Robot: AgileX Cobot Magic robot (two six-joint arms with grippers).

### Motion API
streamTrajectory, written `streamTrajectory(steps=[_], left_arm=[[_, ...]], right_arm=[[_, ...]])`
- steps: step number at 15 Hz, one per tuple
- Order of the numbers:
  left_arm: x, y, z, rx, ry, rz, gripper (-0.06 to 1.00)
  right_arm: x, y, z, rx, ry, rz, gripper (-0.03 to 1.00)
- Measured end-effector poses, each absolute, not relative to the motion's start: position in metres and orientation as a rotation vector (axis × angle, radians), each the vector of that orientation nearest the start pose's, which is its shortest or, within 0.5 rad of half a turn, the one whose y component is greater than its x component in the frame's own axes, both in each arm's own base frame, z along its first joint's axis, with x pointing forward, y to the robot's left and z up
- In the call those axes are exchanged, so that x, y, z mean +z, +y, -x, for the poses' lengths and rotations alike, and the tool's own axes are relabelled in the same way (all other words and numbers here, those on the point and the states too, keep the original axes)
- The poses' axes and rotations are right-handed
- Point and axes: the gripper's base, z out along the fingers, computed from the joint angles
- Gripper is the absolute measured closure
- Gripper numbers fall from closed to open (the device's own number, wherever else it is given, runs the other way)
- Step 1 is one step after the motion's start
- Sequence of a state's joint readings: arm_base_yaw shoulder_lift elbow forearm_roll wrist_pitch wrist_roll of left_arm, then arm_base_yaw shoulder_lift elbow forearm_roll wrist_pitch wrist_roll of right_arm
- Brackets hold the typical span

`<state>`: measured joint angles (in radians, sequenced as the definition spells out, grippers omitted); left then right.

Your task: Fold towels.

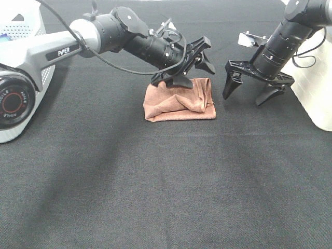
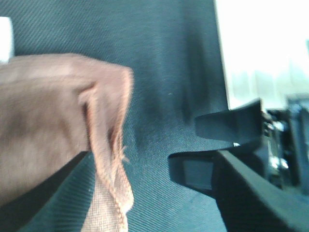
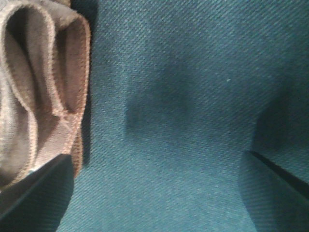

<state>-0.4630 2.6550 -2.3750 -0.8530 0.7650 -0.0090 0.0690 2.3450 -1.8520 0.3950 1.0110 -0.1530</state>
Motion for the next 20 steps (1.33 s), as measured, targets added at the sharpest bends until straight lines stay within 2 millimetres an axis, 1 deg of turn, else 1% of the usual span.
streamTrajectory(steps=[1, 3, 5, 6, 7, 8, 9, 10, 12, 13, 14, 15, 17, 18, 20], left_arm=[[0.149, -0.292, -0.497, -1.158, 2.482, -0.048, 0.29], [0.167, -0.263, -0.511, -1.093, 2.418, -0.089, 0.28], [0.184, -0.224, -0.526, -1.005, 2.383, -0.09, 0.28], [0.187, -0.211, -0.529, -0.974, 2.39, -0.09, 0.28], [0.187, -0.198, -0.532, -0.951, 2.409, -0.091, 0.28], [0.184, -0.189, -0.532, -0.932, 2.447, -0.106, 0.28], [0.183, -0.187, -0.532, -0.93, 2.462, -0.112, 0.28], [0.183, -0.186, -0.531, -0.934, 2.473, -0.118, 0.28], [0.183, -0.186, -0.53, -0.936, 2.478, -0.12, 0.28], [0.183, -0.186, -0.53, -0.935, 2.477, -0.122, 0.28], [0.183, -0.186, -0.53, -0.935, 2.477, -0.122, 0.28], [0.183, -0.186, -0.53, -0.934, 2.478, -0.124, 0.28], [0.183, -0.186, -0.53, -0.934, 2.478, -0.123, 0.28], [0.183, -0.186, -0.53, -0.934, 2.478, -0.123, 0.28], [0.182, -0.186, -0.53, -0.936, 2.485, -0.127, 0.28]], right_arm=[[0.135, 0.065, -0.477, 0.548, 2.928, 0.045, 0.1], [0.139, 0.073, -0.476, 0.695, 2.899, 0.084, 0.1], [0.146, 0.089, -0.475, 0.895, 2.817, 0.161, 0.1], [0.15, 0.102, -0.475, 0.978, 2.772, 0.193, 0.1], [0.155, 0.125, -0.472, 1.079, 2.707, 0.251, 0.1], [0.158, 0.139, -0.471, 1.131, 2.661, 0.29, 0.1], [0.16, 0.152, -0.47, 1.185, 2.609, 0.305, 0.1], [0.158, 0.16, -0.471, 1.253, 2.566, 0.293, 0.1], [0.137, 0.164, -0.476, 1.353, 2.528, 0.234, 0.1], [0.124, 0.165, -0.478, 1.384, 2.515, 0.205, 0.1], [0.124, 0.165, -0.478, 1.384, 2.515, 0.205, 0.1], [0.109, 0.167, -0.481, 1.443, 2.488, 0.15, 0.1], [0.095, 0.168, -0.482, 1.493, 2.47, 0.093, 0.1], [0.09, 0.165, -0.482, 1.478, 2.489, 0.097, 0.1], [0.083, 0.152, -0.481, 1.399, 2.583, 0.101, 0.1]])
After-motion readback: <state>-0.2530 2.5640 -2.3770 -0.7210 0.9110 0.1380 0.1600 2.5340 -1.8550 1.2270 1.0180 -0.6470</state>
